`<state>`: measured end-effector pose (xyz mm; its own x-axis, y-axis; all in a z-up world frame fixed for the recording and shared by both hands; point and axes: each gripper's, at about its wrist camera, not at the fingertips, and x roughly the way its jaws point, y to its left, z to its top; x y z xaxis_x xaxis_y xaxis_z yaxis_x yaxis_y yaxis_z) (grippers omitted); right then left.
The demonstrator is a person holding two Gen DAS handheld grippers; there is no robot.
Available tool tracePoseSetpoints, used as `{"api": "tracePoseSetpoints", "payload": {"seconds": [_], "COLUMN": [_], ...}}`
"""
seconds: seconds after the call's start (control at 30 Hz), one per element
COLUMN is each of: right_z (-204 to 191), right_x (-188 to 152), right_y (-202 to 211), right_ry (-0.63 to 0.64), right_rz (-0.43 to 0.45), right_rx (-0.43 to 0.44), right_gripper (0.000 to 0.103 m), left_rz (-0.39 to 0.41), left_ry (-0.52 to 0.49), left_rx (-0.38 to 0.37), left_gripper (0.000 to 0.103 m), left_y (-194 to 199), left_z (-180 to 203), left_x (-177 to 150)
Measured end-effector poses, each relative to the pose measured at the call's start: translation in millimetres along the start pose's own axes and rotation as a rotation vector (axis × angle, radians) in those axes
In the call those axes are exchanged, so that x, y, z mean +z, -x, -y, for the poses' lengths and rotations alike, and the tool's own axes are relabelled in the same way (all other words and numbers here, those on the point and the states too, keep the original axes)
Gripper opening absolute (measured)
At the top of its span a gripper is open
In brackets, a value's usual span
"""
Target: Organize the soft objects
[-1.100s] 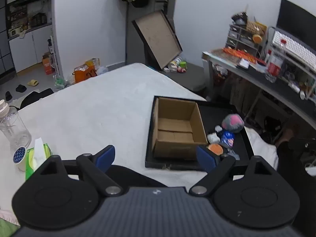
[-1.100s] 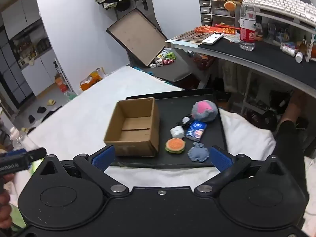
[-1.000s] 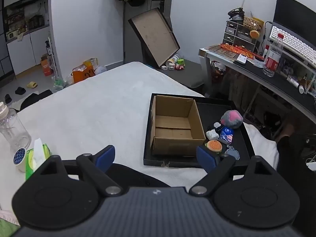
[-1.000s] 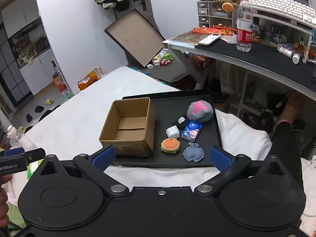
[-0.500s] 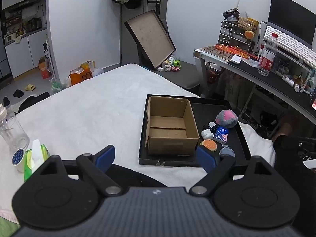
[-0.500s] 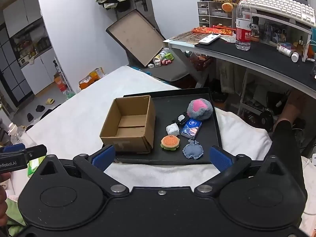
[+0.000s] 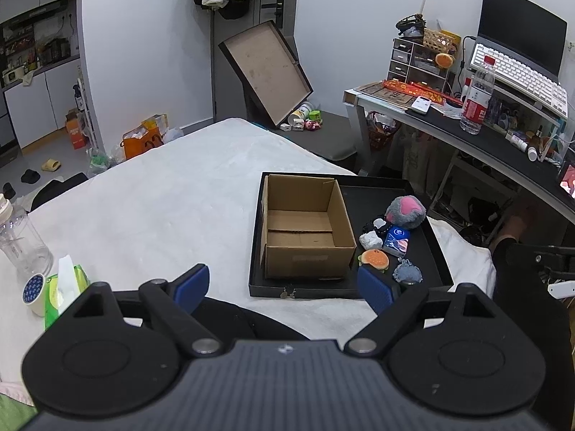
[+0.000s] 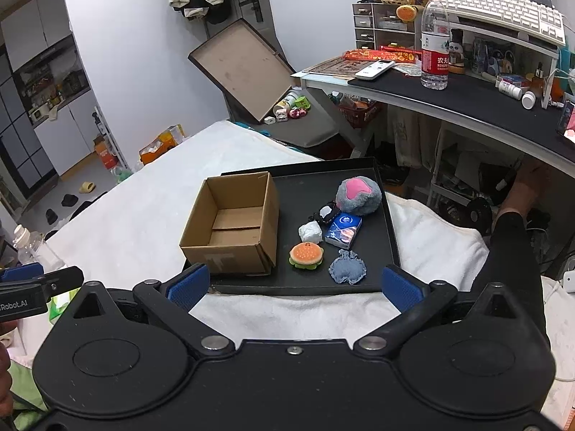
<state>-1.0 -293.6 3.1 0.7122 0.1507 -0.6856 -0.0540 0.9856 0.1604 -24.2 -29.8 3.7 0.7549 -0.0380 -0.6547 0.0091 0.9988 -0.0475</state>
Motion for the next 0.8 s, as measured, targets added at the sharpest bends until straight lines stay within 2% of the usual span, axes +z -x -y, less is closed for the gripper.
{"api": "tracePoseSetpoints", "payload": {"seconds": [0.8], "right_z": [-5.3], "right_x": [-3.5], "right_y": [4.5], "right_ry": [0.003], "right_rz": [0.001], "right_rx": [-0.003], "right_gripper": [0.103], "left_rz": [0.000], "left_ry": [-0.009], "left_rx": [0.004], "left_gripper": [0.089], "left_y": [2.3], "left_z": [1.2], "left_x": [-3.5]}}
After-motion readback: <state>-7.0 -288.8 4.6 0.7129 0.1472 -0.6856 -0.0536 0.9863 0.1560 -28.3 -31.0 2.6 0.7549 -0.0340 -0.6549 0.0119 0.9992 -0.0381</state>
